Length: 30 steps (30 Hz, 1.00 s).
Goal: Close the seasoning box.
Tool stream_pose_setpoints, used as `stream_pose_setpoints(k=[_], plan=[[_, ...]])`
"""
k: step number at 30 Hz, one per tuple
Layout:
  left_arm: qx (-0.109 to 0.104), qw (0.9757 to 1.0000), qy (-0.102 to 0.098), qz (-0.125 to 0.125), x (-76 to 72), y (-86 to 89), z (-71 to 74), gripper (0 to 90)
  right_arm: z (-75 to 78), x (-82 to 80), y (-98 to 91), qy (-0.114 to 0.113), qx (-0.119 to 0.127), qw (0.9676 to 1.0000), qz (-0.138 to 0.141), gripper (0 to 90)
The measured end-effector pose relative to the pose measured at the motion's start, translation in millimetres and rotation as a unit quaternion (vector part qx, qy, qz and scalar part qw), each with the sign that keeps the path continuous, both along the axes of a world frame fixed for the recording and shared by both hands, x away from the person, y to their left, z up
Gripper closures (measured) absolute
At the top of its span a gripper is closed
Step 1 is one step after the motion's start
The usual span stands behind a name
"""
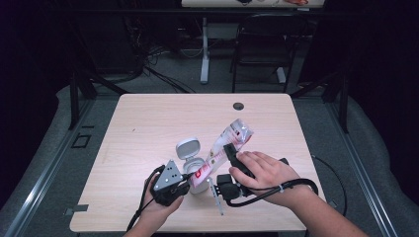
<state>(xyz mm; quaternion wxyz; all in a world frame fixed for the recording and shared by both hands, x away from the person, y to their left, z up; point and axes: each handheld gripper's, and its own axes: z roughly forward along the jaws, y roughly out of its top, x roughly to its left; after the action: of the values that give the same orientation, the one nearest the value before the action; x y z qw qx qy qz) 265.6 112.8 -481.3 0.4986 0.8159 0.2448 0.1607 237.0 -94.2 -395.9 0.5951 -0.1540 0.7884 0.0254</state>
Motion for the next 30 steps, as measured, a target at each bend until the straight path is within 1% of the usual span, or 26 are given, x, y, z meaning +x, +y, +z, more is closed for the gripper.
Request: stream_pose_setpoints(k=[8,14,15,16,20,22,28,29,30], plan=[[0.000,1.0000,0.000,0.004,1.5,2.9,0.0,89.4,-1.5,1.7,2.0,-0.003,0.002,1.0000,0.006,84.5],[-0.003,1.0000,-0.001,0.003,3.5,2.0,-0.1,89.4,-0.7,1.1,1.8,-0.005,-0.002,1.0000,0.002,84.6],[-0.004,1.0000,0.000,0.003,3.6,1.7,-0.1,89.4,-0.7,1.0,1.3,-0.005,-0.001,1.0000,0.002,84.6],[-0.002,1.0000,-0.001,0.002,3.7,1.5,0.2,89.4,-1.6,1.5,0.7,-0.003,0.004,1.0000,0.004,84.6],[-0.004,1.0000,0.000,0.000,4.0,0.2,-0.1,89.4,-0.4,0.1,-0.1,-0.002,0.000,1.0000,-0.003,84.5],[-0.002,1.0000,-0.001,-0.001,3.7,-0.2,-0.2,89.4,-0.6,0.4,-0.5,-0.003,0.001,1.0000,0.001,84.5],[-0.002,1.0000,-0.001,-0.001,2.6,-0.4,-0.2,89.4,0.2,0.2,-0.1,-0.003,-0.001,1.0000,0.001,84.5],[-0.002,1.0000,0.000,0.000,2.6,-0.1,-0.2,89.4,-0.3,0.5,-0.1,-0.003,0.002,1.0000,0.003,84.5],[-0.003,1.0000,-0.001,0.000,2.6,0.2,-0.2,89.4,0.4,0.2,0.4,-0.004,-0.001,1.0000,0.002,84.5]])
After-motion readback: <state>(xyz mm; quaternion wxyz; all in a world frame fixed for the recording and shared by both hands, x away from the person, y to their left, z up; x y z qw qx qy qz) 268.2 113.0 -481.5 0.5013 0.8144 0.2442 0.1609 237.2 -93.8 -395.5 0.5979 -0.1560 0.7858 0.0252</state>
